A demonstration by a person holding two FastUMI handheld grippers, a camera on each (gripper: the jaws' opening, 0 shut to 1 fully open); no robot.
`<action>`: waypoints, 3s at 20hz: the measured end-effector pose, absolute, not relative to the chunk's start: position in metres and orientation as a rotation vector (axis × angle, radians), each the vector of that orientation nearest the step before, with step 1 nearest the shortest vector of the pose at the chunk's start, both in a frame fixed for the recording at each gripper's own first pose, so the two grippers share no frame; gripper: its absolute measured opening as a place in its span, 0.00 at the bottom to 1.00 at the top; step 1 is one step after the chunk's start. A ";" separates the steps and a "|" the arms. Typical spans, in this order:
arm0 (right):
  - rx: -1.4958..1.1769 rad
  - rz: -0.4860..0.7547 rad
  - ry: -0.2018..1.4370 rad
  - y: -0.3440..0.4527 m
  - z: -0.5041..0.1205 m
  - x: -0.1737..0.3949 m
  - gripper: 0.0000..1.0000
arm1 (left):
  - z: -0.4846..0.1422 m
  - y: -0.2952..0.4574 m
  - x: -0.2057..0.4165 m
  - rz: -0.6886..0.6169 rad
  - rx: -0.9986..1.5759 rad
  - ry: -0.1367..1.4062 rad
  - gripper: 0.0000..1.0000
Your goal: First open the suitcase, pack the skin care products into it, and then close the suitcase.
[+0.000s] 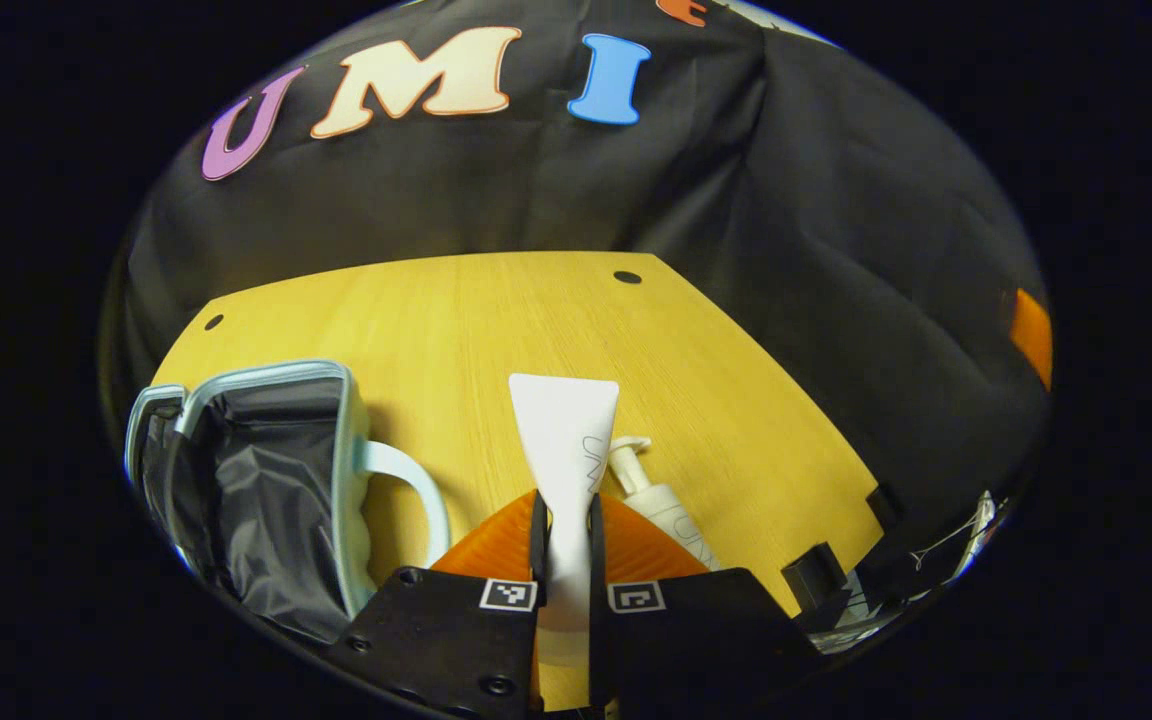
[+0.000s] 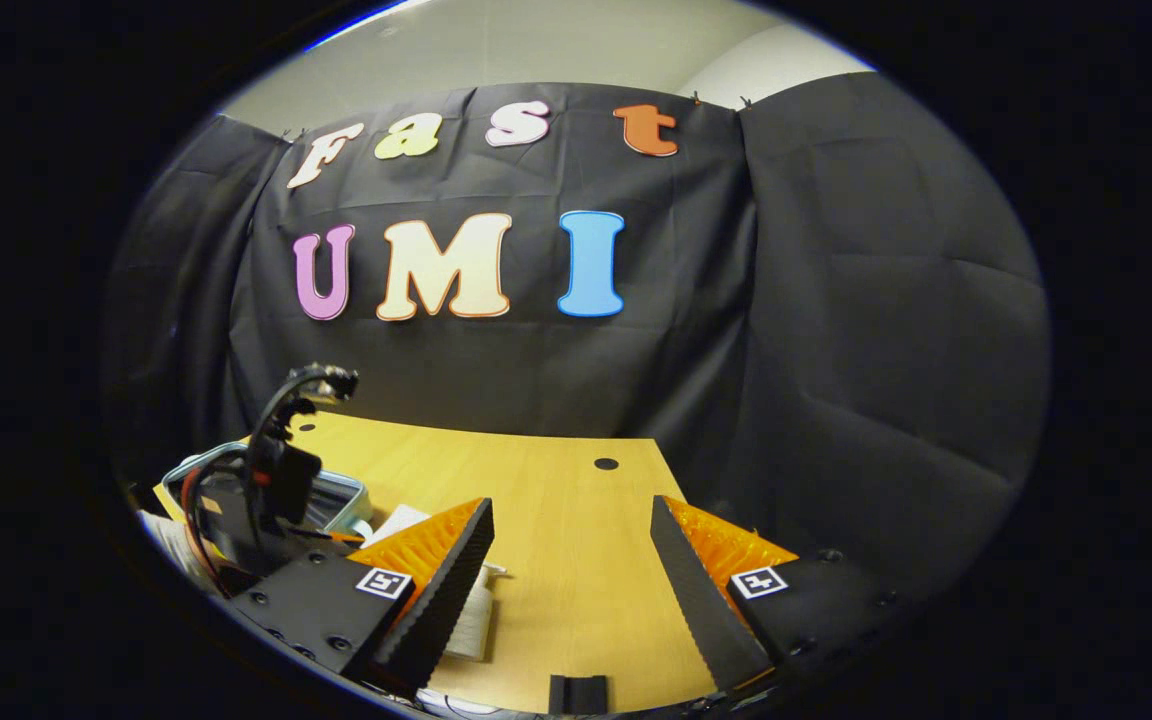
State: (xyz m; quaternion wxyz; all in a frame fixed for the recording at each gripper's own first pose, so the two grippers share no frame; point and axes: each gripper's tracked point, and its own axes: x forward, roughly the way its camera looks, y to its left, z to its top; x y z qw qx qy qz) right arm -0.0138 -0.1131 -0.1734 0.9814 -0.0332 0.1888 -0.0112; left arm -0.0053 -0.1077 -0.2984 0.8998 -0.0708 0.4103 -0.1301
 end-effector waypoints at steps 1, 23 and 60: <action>-0.064 -0.012 0.384 -0.106 -0.176 -0.011 1.00 | -0.293 -0.095 -0.005 -0.254 -0.151 0.847 0.11; -0.056 -0.003 0.654 -0.008 -0.276 0.019 1.00 | -0.371 0.150 -0.052 0.125 -0.179 0.937 0.46; 0.253 0.280 1.060 0.199 -0.369 0.008 0.55 | -0.200 0.293 -0.060 0.270 -0.079 0.546 0.92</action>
